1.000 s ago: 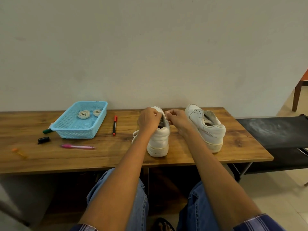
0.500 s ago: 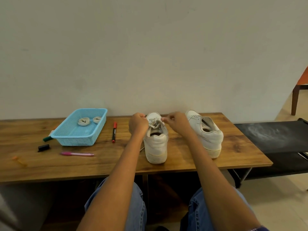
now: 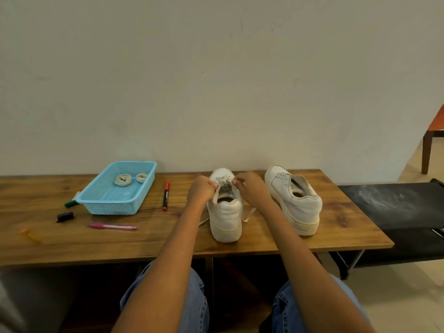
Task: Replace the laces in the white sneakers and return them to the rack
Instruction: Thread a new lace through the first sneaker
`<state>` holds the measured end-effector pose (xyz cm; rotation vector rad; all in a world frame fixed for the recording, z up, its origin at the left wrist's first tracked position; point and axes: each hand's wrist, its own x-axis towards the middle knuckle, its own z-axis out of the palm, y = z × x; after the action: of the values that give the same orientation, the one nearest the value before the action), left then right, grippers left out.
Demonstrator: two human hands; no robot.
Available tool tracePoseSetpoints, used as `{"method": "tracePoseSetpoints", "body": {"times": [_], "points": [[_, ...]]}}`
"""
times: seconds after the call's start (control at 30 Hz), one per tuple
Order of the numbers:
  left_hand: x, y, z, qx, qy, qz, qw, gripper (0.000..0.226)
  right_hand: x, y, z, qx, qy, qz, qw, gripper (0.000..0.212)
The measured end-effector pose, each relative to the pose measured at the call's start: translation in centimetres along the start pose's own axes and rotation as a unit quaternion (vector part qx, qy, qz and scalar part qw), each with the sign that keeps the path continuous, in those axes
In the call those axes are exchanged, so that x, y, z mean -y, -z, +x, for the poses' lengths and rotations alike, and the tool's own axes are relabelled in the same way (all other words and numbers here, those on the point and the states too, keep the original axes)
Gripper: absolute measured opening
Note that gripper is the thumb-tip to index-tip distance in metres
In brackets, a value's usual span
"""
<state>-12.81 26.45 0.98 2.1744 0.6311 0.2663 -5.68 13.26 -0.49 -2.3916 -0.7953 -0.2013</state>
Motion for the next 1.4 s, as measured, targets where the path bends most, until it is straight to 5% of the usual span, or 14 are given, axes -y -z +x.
{"method": "tracePoseSetpoints", "body": {"times": [0.13,0.3,0.4,0.5,0.6,0.7,0.77,0.83,1.0,1.2,1.4], "points": [[0.3,-0.1,0.2,-0.011,0.014,0.041,0.999,0.026,1.1,-0.2,0.1,-0.048,-0.014,-0.018,0.999,0.021],[0.3,-0.7,-0.1,-0.115,0.013,0.228,0.967,0.020,-0.3,-0.6,0.0,-0.070,-0.040,-0.030,0.996,0.023],[0.4,-0.8,-0.3,-0.089,-0.011,0.248,0.965,0.022,-0.9,-1.1,0.4,-0.051,-0.031,-0.044,0.997,0.019],[0.3,-0.5,-0.5,-0.061,0.007,0.267,0.962,0.027,-1.5,-1.0,0.4,-0.002,-0.042,-0.019,0.999,0.036],[0.2,-0.4,-0.8,-0.067,0.028,0.202,0.977,0.026,-1.3,-0.5,-0.2,-0.043,-0.052,0.025,0.997,0.056],[0.3,-0.4,-0.4,-0.080,0.040,-0.044,0.995,0.033,-0.3,-0.2,-0.8,-0.088,-0.055,0.082,0.991,0.059],[-0.4,-0.5,-0.7,-0.079,0.046,-0.270,0.958,0.022,0.4,-0.1,-0.8,-0.082,-0.073,0.120,0.987,0.051],[-1.1,-0.8,-1.5,-0.096,0.028,-0.364,0.926,0.003,0.7,-0.3,-0.7,-0.071,-0.085,0.127,0.986,0.035],[-3.4,0.7,-0.5,-0.160,0.011,-0.472,0.867,0.008,1.5,1.2,-0.1,-0.080,-0.103,0.110,0.985,0.013],[-9.9,5.0,-0.2,-0.159,-0.125,-0.343,0.917,0.017,7.1,7.4,2.6,-0.096,-0.017,0.195,0.976,0.012],[-15.8,10.3,-1.7,-0.204,-0.199,-0.345,0.894,0.015,13.7,13.5,5.0,-0.180,0.031,0.349,0.919,0.010]]}}
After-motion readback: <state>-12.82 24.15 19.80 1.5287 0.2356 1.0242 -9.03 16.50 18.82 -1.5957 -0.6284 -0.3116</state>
